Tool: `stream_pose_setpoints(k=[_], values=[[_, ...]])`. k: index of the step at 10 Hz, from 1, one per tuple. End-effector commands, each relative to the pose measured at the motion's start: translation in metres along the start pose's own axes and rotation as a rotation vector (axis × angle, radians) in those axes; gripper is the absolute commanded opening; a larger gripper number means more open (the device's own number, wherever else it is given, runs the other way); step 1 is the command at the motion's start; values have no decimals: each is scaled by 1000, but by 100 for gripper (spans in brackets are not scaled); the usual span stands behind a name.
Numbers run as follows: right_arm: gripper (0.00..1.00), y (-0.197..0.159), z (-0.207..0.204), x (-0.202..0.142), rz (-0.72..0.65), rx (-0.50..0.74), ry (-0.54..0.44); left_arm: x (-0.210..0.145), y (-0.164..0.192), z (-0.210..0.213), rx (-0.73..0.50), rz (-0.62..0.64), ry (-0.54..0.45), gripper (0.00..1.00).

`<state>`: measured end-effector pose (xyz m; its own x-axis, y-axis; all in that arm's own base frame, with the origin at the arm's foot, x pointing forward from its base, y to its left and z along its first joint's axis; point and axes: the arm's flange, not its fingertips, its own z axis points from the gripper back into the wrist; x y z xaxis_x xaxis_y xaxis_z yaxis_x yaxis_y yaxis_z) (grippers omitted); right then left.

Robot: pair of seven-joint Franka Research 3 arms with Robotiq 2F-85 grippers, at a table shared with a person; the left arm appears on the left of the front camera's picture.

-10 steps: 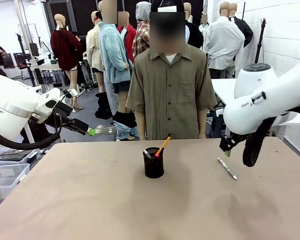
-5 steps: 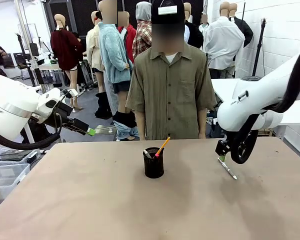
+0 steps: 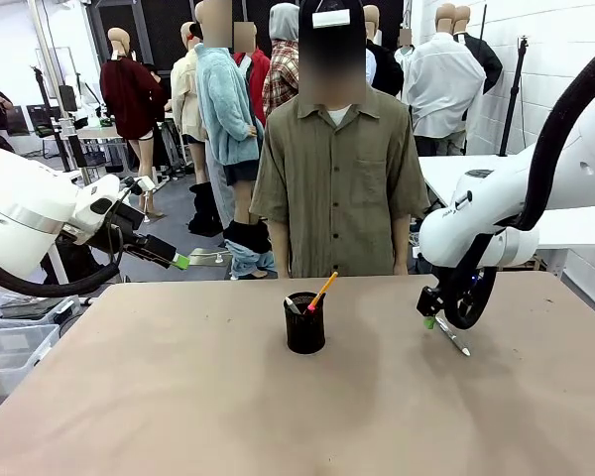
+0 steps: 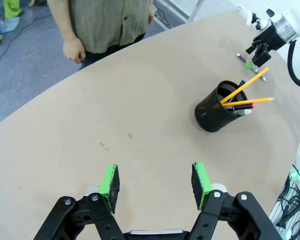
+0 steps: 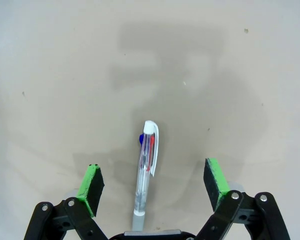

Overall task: Place the pens into the pen holder.
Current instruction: Pick up a writing instrument from the table and place it into the Pen holder.

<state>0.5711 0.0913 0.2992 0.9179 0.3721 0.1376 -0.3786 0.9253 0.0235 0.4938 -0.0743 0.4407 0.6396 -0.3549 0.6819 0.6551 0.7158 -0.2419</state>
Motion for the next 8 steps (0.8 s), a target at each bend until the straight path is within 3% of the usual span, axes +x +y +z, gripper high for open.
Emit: stream_pose_setpoints(k=[1, 3, 4, 8], values=[[100, 3, -6, 10, 6, -10, 20, 2, 2, 0, -9, -12, 0, 76], [100, 4, -8, 11, 8, -4, 20, 2, 2, 0, -9, -12, 0, 76], [92, 5, -9, 11, -1, -23, 27, 2, 2, 0, -9, -12, 0, 76], [13, 9, -11, 7, -20, -44, 78, 2, 2, 0, -9, -12, 0, 76]])
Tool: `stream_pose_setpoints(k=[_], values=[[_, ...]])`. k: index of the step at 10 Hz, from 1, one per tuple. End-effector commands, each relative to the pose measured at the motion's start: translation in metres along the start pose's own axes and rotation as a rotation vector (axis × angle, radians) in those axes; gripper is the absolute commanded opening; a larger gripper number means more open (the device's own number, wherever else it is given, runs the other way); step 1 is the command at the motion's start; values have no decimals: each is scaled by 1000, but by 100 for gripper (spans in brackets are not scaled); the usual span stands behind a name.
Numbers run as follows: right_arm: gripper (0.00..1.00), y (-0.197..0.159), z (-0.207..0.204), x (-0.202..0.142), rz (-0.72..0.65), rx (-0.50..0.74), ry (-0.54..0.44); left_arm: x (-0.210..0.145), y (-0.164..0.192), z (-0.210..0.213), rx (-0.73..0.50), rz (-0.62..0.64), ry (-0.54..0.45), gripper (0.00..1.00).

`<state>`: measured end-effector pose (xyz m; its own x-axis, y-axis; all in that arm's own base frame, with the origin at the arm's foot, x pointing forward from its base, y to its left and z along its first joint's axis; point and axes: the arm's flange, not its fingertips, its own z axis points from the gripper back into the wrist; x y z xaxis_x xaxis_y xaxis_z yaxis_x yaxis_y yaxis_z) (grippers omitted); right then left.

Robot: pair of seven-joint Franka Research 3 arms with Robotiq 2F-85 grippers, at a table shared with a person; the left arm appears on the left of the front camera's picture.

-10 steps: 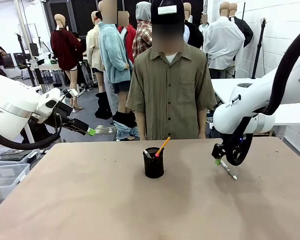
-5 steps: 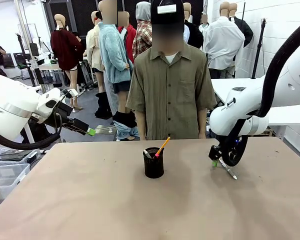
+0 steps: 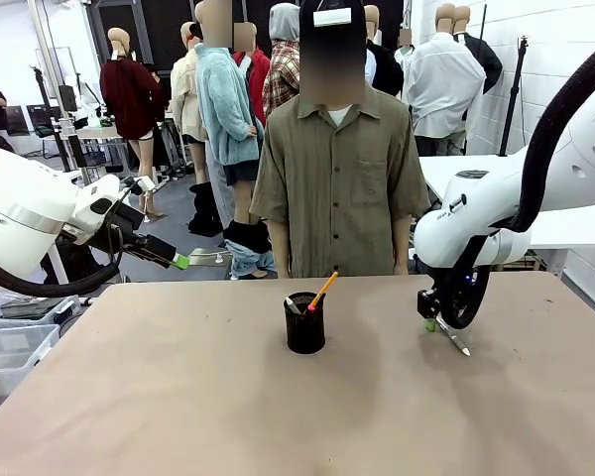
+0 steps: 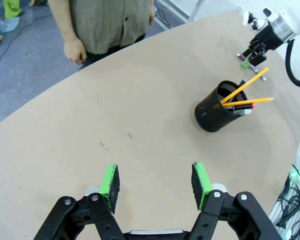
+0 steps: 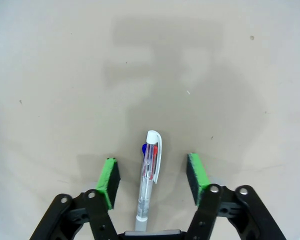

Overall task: Place the pens into the pen holder.
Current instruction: Pick up a writing instrument from the table and place it into the Pen holder.

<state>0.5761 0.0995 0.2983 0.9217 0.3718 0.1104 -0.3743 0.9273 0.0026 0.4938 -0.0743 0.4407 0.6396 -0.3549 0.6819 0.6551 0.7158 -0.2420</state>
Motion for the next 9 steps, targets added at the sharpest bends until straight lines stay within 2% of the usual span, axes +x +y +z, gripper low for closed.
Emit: stream_pose_setpoints(k=[1, 3, 6, 9], values=[[0, 6, -7, -1, -19, -41, 61, 2, 2, 0, -9, -12, 0, 76], [0, 13, -4, -2, -13, -88, 69, 2, 2, 0, -9, -12, 0, 76], [0, 20, 1, -2, 8, -96, 99, 2, 2, 0, -9, -12, 0, 76], [0, 29, 21, -9, 79, -35, 52, 2, 2, 0, -9, -12, 0, 76]])
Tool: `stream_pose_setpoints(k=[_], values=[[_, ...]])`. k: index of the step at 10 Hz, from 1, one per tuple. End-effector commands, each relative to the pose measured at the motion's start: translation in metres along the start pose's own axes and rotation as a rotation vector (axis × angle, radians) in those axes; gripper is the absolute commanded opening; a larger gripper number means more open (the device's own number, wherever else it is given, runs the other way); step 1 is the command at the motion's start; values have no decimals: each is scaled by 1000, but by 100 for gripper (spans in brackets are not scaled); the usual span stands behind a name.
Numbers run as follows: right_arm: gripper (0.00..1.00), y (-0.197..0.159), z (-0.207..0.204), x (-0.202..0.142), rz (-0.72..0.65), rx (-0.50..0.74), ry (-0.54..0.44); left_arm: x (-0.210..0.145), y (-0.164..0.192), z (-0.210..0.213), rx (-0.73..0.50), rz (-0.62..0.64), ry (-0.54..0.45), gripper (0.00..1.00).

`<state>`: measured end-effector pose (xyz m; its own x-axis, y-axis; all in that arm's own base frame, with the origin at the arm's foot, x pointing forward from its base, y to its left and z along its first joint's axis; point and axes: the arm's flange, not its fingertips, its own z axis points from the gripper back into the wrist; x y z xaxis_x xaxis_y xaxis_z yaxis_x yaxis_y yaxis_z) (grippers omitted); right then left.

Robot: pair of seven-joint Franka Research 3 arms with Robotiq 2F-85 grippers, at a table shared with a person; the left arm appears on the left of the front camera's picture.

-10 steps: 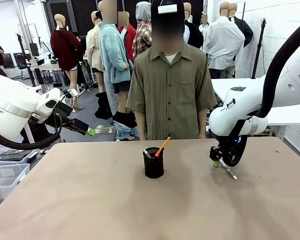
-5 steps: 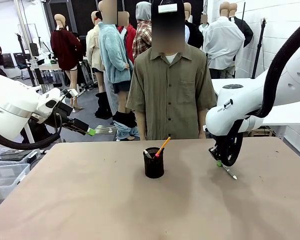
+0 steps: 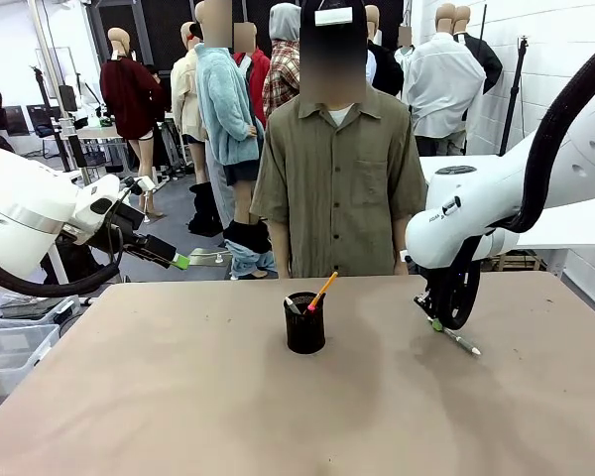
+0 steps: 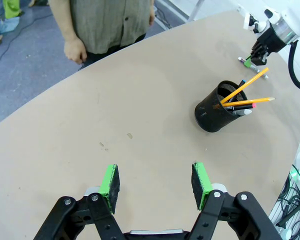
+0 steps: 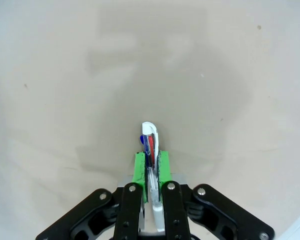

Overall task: Place the pens into the pen holder.
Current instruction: Pick up a writing instrument from the table and place it into the Pen holder.

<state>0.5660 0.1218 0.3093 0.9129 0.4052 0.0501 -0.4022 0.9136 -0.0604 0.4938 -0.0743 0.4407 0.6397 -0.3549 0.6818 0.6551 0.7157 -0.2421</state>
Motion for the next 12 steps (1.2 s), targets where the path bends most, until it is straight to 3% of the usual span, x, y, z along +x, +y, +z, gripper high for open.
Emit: stream_pose_setpoints(k=[1, 5, 9, 12], values=[[0, 11, 27, -20, 94, 57, -56, 2, 2, 0, -9, -12, 0, 76], [0, 39, 89, -53, 322, 155, -299, 2, 2, 0, -9, -12, 0, 76], [0, 57, 141, -68, 608, 397, -696, 2, 2, 0, -9, -12, 0, 76], [0, 62, 155, -64, 726, 570, -819, 2, 2, 0, -9, -12, 0, 76]])
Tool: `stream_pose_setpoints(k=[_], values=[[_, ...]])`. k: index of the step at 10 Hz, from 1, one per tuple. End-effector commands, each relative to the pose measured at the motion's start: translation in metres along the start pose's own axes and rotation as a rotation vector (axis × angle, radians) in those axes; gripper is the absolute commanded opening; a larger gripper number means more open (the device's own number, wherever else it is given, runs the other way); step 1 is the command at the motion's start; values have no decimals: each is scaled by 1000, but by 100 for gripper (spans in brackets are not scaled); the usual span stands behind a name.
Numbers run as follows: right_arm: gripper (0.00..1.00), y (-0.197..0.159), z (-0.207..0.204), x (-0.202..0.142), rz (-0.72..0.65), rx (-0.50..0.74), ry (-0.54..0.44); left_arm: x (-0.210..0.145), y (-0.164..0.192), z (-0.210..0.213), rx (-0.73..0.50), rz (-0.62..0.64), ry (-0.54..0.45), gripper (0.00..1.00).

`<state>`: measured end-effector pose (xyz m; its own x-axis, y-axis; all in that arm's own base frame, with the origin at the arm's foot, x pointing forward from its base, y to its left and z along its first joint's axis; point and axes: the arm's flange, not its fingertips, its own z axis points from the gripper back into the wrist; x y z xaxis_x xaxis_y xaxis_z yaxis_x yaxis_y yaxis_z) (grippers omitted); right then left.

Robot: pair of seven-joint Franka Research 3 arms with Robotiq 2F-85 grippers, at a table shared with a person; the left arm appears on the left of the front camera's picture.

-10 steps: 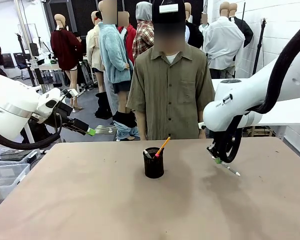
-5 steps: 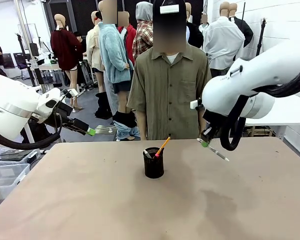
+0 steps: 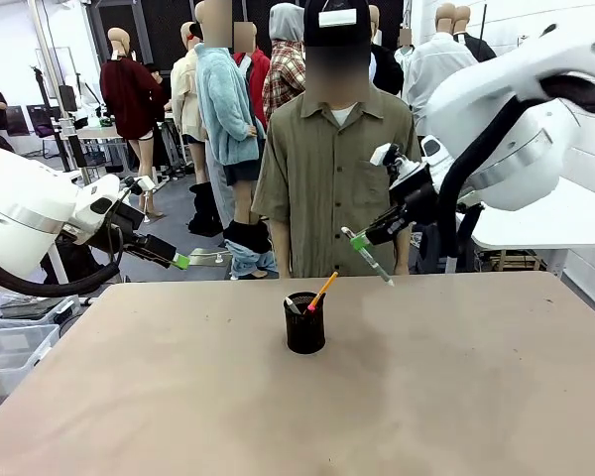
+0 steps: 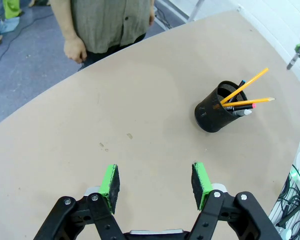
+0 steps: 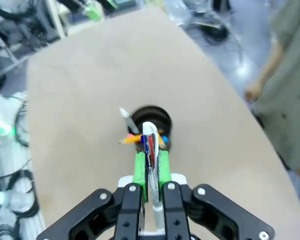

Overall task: Place the pens into the pen holder.
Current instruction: Pick up a writing instrument from the table and place it into the Pen holder.

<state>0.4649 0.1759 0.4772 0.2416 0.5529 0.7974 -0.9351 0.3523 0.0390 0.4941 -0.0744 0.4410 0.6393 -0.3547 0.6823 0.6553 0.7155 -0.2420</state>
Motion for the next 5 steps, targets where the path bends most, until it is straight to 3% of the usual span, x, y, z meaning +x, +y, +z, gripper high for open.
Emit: stream_pose_setpoints(k=[1, 2, 3, 4, 5], values=[[0, -13, -1, -17, 113, 210, -123, 1, 2, 0, -9, -12, 1, 76], [0, -13, -4, -14, 196, 284, -235, 1, 2, 0, -9, -12, 1, 76], [0, -16, -9, -13, 128, 243, -287, 1, 2, 0, -9, -12, 1, 76], [0, 2, 2, -2, 142, 166, -152, 1, 2, 0, -9, -12, 1, 76], [0, 2, 2, -2, 142, 166, -152, 1, 2, 0, -9, -12, 1, 76]])
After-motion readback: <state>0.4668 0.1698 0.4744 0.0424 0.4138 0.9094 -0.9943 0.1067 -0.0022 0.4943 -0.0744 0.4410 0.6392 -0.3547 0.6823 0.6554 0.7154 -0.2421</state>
